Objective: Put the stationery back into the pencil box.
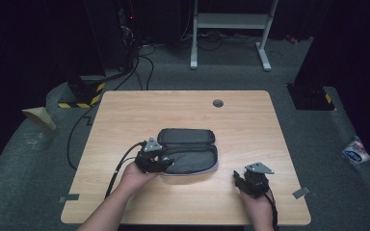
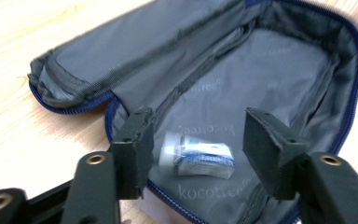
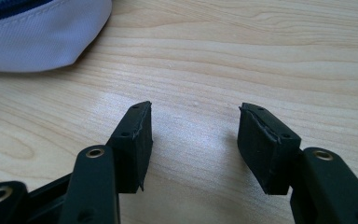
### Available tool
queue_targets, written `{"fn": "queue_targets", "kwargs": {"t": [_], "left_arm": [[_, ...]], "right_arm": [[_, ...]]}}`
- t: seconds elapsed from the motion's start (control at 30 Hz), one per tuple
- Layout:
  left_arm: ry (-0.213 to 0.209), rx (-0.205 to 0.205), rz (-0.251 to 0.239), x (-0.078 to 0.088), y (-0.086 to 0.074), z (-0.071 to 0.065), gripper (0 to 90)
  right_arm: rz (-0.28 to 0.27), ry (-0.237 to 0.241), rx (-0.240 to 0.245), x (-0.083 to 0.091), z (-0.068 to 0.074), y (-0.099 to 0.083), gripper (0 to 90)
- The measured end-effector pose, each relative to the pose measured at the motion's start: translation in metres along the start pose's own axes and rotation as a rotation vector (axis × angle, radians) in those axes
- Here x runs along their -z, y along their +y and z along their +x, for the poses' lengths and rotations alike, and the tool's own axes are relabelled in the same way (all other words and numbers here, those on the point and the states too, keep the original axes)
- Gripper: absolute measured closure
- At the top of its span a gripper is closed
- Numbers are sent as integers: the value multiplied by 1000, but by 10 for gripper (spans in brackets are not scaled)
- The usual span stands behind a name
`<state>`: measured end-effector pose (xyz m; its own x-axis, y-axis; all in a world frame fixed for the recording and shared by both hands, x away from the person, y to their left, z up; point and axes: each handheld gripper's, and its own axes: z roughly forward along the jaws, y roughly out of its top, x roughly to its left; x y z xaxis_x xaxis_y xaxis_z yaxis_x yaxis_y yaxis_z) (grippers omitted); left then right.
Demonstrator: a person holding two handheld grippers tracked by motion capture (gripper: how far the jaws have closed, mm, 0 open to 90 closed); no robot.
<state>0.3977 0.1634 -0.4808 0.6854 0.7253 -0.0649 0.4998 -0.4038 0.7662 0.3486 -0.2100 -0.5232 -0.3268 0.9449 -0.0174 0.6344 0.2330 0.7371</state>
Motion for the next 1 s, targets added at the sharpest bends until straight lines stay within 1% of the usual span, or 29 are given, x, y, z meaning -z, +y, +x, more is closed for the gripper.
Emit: {"fn": "queue_targets", "kwargs": {"t": [0.07, 0.1, 0.17, 0.2, 0.27, 0.3, 0.33, 0.37, 0.4, 0.43, 0.47, 0.5, 0.53, 0.63, 0.7, 0.73, 0.83, 0.87, 0.93, 0.97, 1.0], "left_arm": [[3, 13, -19, 3, 1, 1, 405], [10, 9, -25, 4, 1, 2, 403], [12, 14, -30, 6, 1, 3, 403], [15, 33, -39, 8, 0, 4, 404], [27, 44, -55, 10, -1, 6, 409], [41, 53, -65, 13, -2, 10, 416], [41, 53, -65, 13, -2, 10, 422], [53, 73, -74, 16, -5, 13, 429], [62, 76, -81, 17, -6, 15, 433], [62, 76, -81, 17, -6, 15, 440], [73, 91, -91, 21, -9, 19, 449], [83, 96, -98, 23, -11, 21, 456], [83, 96, -98, 23, -11, 21, 457], [122, 120, -98, 28, -20, 30, 433], [135, 135, -98, 32, -26, 35, 420], [135, 135, -98, 32, -26, 35, 413], [171, 150, -85, 40, -40, 45, 387], [171, 150, -85, 40, -40, 45, 376], [205, 168, -75, 48, -55, 55, 348], [205, 168, -75, 48, -55, 55, 334], [214, 175, -71, 51, -60, 58, 334]], "right_arm": [[0, 0, 0, 0, 0, 0, 447], [0, 0, 0, 0, 0, 0, 447], [0, 0, 1, 0, 0, 0, 447], [0, 0, 0, 0, 0, 0, 447], [0, 0, 1, 0, 0, 0, 447], [0, -1, 1, 0, 0, 0, 447], [0, -1, 1, 0, 0, 0, 447], [0, -1, 1, 0, 0, 0, 448], [0, -1, 1, 0, 0, 0, 448], [0, -1, 1, 0, 0, 0, 448], [0, -1, 1, 0, 0, 0, 447], [0, -1, 1, 0, 0, 0, 448], [0, -1, 1, 0, 0, 0, 448], [0, -1, 1, 0, 0, 0, 448], [-1, 0, 2, 0, 0, 0, 448], [-1, 0, 2, 0, 0, 0, 448], [-1, 0, 2, 0, 0, 0, 448], [-1, 0, 2, 0, 0, 0, 448], [-1, 0, 2, 0, 0, 0, 448], [-1, 0, 2, 0, 0, 0, 448], [-1, 0, 2, 0, 0, 0, 448]]}}
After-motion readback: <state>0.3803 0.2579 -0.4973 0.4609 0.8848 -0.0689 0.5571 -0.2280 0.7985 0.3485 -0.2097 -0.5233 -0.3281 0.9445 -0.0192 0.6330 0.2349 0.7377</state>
